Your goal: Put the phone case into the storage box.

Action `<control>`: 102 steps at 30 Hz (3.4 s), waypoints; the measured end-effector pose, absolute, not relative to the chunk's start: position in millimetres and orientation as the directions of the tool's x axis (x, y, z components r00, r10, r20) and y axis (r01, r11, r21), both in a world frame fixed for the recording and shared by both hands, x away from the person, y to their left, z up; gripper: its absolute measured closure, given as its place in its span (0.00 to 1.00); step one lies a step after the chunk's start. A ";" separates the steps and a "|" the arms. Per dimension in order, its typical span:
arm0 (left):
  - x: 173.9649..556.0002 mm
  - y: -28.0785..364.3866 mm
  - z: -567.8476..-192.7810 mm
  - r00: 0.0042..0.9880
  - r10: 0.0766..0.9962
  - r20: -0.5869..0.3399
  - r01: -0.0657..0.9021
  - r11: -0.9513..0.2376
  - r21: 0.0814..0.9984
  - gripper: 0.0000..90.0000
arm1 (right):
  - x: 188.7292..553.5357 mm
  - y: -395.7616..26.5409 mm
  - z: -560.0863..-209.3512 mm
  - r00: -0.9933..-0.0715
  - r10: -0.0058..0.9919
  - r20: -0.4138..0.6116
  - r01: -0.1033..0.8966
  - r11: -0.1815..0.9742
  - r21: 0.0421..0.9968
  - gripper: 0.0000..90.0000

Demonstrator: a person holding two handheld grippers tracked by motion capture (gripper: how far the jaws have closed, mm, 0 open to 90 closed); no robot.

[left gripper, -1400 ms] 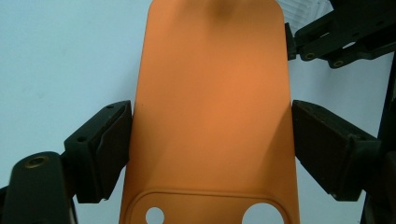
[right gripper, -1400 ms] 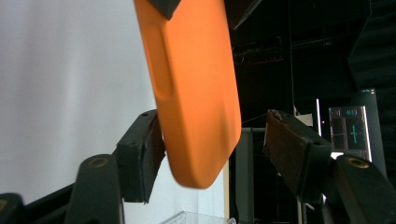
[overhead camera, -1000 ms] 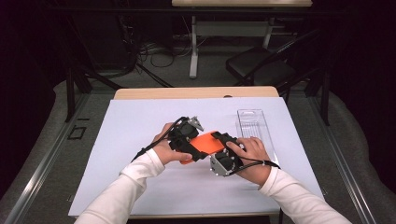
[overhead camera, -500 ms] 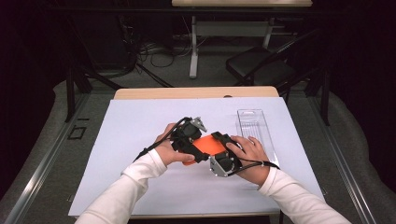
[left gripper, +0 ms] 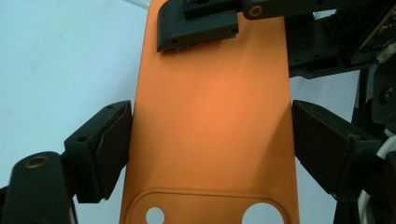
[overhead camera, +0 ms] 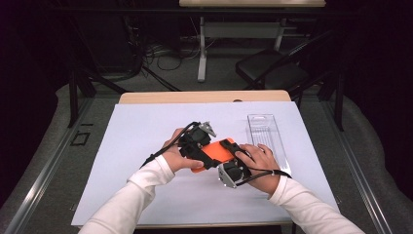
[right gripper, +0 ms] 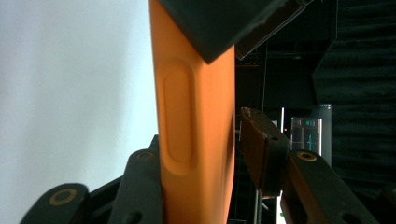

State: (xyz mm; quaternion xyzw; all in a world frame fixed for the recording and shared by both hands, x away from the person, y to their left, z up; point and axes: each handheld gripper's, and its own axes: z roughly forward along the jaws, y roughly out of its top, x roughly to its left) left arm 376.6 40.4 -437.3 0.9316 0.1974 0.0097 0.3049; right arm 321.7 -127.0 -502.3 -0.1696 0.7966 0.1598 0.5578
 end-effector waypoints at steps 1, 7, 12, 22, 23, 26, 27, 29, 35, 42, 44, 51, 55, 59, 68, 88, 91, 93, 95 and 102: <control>376.9 40.5 -437.7 0.921 0.374 -0.104 0.363 -0.735 0.573 0.18 | 321.5 -126.8 -502.7 -0.319 -0.092 -0.943 -0.444 0.894 0.063 0.71; 379.4 41.2 -438.4 0.918 0.380 -0.116 0.375 -0.734 0.567 0.18 | 321.6 -126.3 -504.6 -0.305 -0.101 -0.947 -0.442 0.896 0.047 0.75; 380.7 42.0 -438.9 0.915 0.383 -0.123 0.382 -0.730 0.567 0.18 | 321.6 -125.6 -504.9 -0.290 -0.117 -0.950 -0.443 0.896 0.025 0.78; 383.8 44.6 -440.3 0.907 0.391 -0.155 0.406 -0.719 0.564 0.17 | 321.5 -123.4 -507.6 -0.266 -0.121 -0.956 -0.441 0.897 0.009 0.83; 384.0 44.8 -440.5 0.907 0.392 -0.157 0.408 -0.720 0.562 0.18 | 321.8 -123.2 -507.5 -0.265 -0.128 -0.956 -0.444 0.896 0.003 0.83; 384.9 45.3 -440.8 0.904 0.394 -0.163 0.413 -0.716 0.563 0.17 | 321.7 -122.7 -508.3 -0.260 -0.131 -0.957 -0.440 0.898 -0.003 0.84; 385.3 45.6 -441.0 0.903 0.396 -0.167 0.417 -0.713 0.563 0.17 | 321.8 -122.6 -508.4 -0.259 -0.132 -0.957 -0.440 0.898 -0.005 0.85; 386.3 46.2 -441.2 0.901 0.395 -0.177 0.422 -0.710 0.564 0.17 | 322.0 -122.7 -508.4 -0.257 -0.133 -0.957 -0.440 0.898 -0.007 0.86; 389.4 48.2 -443.1 0.893 0.399 -0.206 0.442 -0.695 0.568 0.17 | 322.7 -122.6 -509.2 -0.238 -0.137 -0.962 -0.439 0.898 -0.019 0.90; 391.6 49.9 -446.5 0.883 0.403 -0.239 0.464 -0.682 0.565 0.17 | 322.9 -122.6 -513.4 -0.219 -0.140 -0.965 -0.442 0.896 -0.030 0.94; 391.7 50.0 -446.8 0.883 0.402 -0.242 0.465 -0.681 0.566 0.17 | 322.7 -122.6 -513.7 -0.213 -0.137 -0.967 -0.443 0.896 -0.029 0.94; 392.7 51.4 -445.0 0.877 0.404 -0.260 0.476 -0.663 0.577 0.17 | 323.0 -123.5 -513.0 -0.185 -0.123 -0.975 -0.441 0.897 -0.029 0.96; 392.8 51.8 -445.1 0.877 0.404 -0.261 0.476 -0.656 0.586 0.17 | 323.5 -124.0 -512.3 -0.182 -0.119 -0.976 -0.437 0.899 -0.028 0.97; 392.5 51.9 -446.6 0.882 0.396 -0.256 0.467 -0.659 0.589 0.17 | 324.0 -123.7 -513.0 -0.183 -0.115 -0.976 -0.440 0.898 -0.023 0.97; 388.8 50.8 -445.5 0.890 0.405 -0.208 0.443 -0.664 0.602 0.16 | 325.0 -124.9 -512.3 -0.189 -0.124 -0.974 -0.428 0.903 -0.032 0.97; 383.8 65.6 -433.3 0.884 0.425 -0.192 0.444 -0.638 0.630 0.16 | 329.9 -139.6 -511.9 -0.241 -0.092 -0.966 -0.382 0.924 0.007 0.97; 383.1 69.0 -431.2 0.884 0.428 -0.187 0.441 -0.634 0.635 0.16 | 330.2 -141.8 -510.8 -0.245 -0.084 -0.966 -0.378 0.926 0.015 0.97; 382.7 71.8 -430.0 0.883 0.431 -0.184 0.441 -0.631 0.638 0.16 | 330.3 -143.7 -509.6 -0.244 -0.092 -0.965 -0.374 0.927 0.007 0.97; 382.1 74.4 -428.8 0.881 0.436 -0.185 0.443 -0.624 0.644 0.16 | 330.5 -145.7 -509.2 -0.241 -0.092 -0.966 -0.374 0.927 0.005 0.97; 380.2 90.5 -421.5 0.872 0.456 -0.177 0.450 -0.607 0.655 0.16 | 329.2 -156.9 -506.7 -0.238 -0.077 -0.968 -0.364 0.931 0.015 0.97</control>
